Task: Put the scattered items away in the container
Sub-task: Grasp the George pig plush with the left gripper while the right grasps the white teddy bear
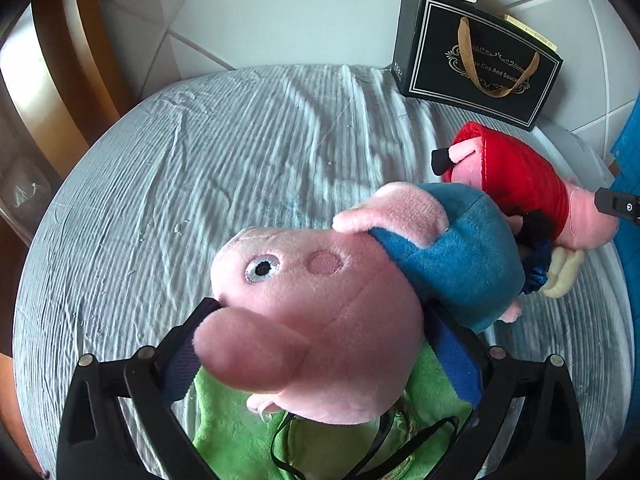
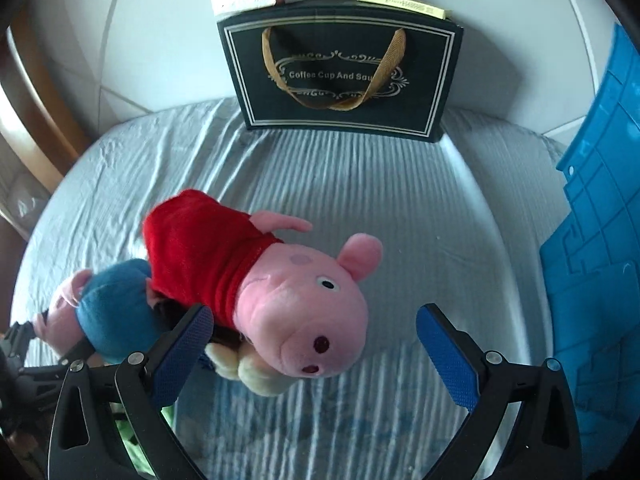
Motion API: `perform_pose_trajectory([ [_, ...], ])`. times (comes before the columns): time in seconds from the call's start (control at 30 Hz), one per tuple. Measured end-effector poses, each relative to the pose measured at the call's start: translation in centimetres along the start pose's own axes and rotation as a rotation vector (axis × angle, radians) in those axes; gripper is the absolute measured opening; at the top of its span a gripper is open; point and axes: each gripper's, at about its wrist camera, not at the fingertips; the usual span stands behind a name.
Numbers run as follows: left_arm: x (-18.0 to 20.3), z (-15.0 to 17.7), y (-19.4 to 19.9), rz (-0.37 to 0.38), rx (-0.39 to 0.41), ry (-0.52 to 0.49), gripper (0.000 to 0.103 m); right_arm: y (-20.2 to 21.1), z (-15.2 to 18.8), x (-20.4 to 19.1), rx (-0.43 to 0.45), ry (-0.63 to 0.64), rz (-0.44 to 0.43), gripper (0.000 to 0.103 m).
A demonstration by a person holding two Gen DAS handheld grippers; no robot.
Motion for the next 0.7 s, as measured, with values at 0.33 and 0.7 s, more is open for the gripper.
perform_pose_trajectory([
  [0.33, 0.5, 1.9, 1.5, 0.007, -0.039, -0.071, 0.088, 2.2, 3.5, -0.5, -0.009, -0.048, -0.03, 0.102],
  [0.7, -0.1, 2.9, -1.2, -0.016, -0.054, 0.021, 0.079, -1.6, 5.6, -1.1, -0.057, -0.045, -0.079, 0.098],
])
Point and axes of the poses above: each gripper's, at about its wrist camera, not at the fingertips, and y roughly against the way its jaws point, x to its right, z to its underside, and after that the axes turned 6 degrees about -z, right-handed
